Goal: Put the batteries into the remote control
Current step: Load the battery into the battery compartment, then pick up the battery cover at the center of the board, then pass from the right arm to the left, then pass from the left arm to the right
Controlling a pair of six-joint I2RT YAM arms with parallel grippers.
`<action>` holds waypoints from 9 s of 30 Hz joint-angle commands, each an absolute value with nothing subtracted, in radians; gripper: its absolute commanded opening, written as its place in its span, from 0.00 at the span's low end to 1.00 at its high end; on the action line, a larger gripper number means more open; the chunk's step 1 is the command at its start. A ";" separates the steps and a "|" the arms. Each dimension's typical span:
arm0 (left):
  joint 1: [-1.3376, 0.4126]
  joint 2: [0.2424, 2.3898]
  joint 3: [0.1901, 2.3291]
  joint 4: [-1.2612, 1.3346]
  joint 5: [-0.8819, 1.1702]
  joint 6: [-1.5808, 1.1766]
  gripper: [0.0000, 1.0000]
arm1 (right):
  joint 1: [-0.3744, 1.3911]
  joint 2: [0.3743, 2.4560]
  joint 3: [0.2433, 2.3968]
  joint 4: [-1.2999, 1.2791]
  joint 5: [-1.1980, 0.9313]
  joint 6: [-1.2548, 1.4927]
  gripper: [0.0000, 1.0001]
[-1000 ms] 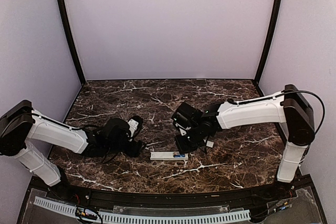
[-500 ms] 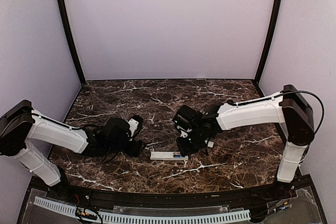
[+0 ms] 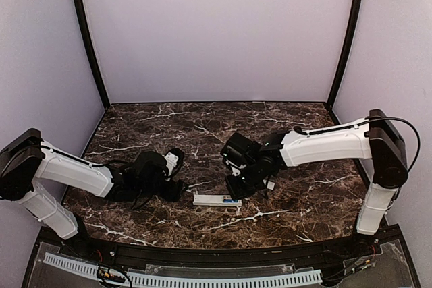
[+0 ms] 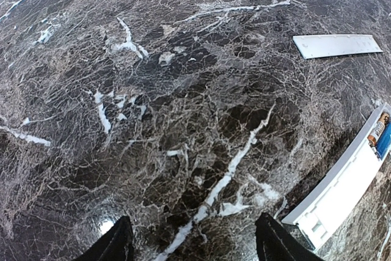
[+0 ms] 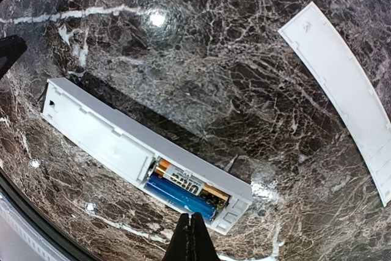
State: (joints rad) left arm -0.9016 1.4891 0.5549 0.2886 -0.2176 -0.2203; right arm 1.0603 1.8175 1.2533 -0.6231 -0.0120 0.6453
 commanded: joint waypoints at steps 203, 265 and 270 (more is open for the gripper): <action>-0.949 1.737 0.975 0.729 0.054 -0.309 0.48 | 1.017 1.621 1.617 -0.535 0.280 0.263 0.00; -1.008 1.455 0.840 0.755 0.374 -0.028 0.69 | 0.957 1.343 1.248 -0.175 -0.511 0.101 0.00; -1.008 1.453 0.862 0.640 0.134 -0.007 0.81 | 0.979 1.313 1.240 -0.182 -0.095 0.292 0.00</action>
